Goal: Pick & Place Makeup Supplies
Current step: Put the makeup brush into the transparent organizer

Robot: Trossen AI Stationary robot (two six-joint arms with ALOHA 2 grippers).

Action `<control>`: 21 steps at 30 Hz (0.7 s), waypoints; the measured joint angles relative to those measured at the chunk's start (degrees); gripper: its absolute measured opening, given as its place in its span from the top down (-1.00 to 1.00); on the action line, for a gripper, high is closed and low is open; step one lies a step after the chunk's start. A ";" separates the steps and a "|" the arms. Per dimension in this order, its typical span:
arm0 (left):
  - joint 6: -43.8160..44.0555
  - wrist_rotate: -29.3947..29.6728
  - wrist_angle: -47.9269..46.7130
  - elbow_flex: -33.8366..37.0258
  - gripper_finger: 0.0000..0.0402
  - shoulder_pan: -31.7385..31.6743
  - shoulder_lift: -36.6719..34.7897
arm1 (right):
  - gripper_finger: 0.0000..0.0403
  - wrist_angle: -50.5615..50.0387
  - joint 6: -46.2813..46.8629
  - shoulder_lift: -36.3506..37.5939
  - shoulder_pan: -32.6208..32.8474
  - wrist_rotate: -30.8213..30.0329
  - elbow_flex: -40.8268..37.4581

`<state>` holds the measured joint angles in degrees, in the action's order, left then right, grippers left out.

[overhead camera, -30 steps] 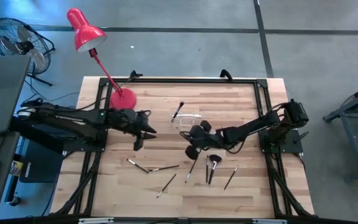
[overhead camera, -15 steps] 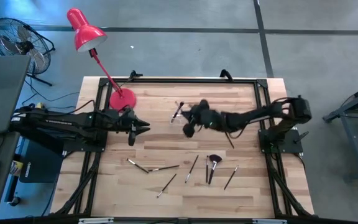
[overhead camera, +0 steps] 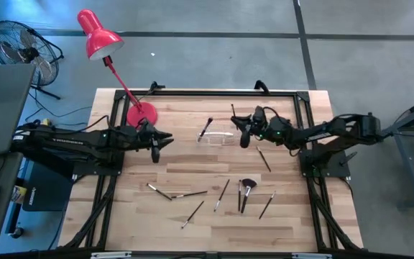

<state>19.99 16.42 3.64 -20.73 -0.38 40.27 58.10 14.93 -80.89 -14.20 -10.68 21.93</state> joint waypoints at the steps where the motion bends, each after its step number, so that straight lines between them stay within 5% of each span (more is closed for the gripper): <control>1: 0.01 0.23 -0.04 0.00 0.47 0.00 0.00 | 0.95 0.16 0.01 -0.87 -0.19 0.70 0.09; 12: 1.04 3.70 0.13 0.00 0.47 0.00 0.11 | 0.95 10.54 0.21 -12.08 -2.33 8.02 1.40; 21: 2.84 3.70 0.09 0.00 0.47 0.00 0.11 | 0.88 12.94 0.57 -16.97 -2.62 7.76 1.38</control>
<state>22.83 20.12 3.73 -20.73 -0.38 40.38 71.04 15.50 -97.86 -16.82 -2.93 23.31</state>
